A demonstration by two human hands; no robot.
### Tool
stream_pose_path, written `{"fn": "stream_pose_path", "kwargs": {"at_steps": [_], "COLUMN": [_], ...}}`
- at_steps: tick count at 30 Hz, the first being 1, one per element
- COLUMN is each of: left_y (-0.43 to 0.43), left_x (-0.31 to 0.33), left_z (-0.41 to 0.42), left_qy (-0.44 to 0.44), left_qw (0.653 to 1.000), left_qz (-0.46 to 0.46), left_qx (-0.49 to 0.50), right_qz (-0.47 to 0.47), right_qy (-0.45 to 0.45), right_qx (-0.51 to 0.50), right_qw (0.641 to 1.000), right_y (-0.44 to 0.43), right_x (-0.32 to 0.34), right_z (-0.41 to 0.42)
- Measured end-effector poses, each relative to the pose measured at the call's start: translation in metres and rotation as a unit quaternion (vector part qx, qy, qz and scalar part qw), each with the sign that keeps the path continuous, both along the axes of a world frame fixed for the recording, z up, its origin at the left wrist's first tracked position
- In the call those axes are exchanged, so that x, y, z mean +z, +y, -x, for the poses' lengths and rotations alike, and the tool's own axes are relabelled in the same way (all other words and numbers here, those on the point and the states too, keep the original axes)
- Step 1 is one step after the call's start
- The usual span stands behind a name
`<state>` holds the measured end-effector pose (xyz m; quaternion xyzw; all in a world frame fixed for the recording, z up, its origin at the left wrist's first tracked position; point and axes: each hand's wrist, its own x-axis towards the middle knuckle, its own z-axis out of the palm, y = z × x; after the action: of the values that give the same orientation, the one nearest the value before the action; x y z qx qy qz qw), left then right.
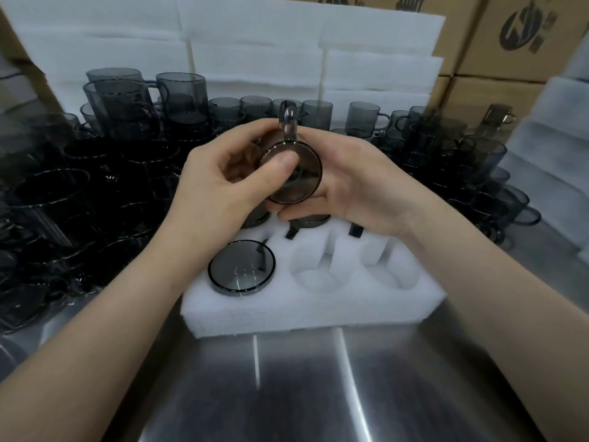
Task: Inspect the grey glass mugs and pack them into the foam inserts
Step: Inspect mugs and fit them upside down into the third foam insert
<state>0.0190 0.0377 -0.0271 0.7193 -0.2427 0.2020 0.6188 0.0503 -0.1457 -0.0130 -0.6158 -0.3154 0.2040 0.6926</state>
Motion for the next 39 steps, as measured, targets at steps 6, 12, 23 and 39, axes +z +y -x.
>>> {"fn": "stream_pose_path", "kwargs": {"at_steps": [6,12,23,39], "left_y": [-0.001,-0.003,0.006,0.007], "left_x": [-0.002,0.002,-0.005,-0.008], "left_z": [0.002,0.005,-0.004,-0.011], "left_qy": [-0.059,-0.202,-0.048,0.071], "left_qw": [0.990,0.929,0.995,0.990], "left_qz": [-0.104,-0.256,-0.055,-0.090], "left_qx": [0.075,0.176,0.061,0.084], "right_qz": [-0.022,0.017,0.177,0.382], "right_qy": [0.056,-0.107,-0.135,-0.205], "right_qx": [-0.072,-0.194,-0.059,0.109], "right_qw": [0.996,0.975,0.973,0.895], "right_y": [0.004,0.003,-0.020,-0.023], "right_x": [0.000,0.001,0.019,0.054], "right_z": [-0.005,-0.002,0.006,0.044]}}
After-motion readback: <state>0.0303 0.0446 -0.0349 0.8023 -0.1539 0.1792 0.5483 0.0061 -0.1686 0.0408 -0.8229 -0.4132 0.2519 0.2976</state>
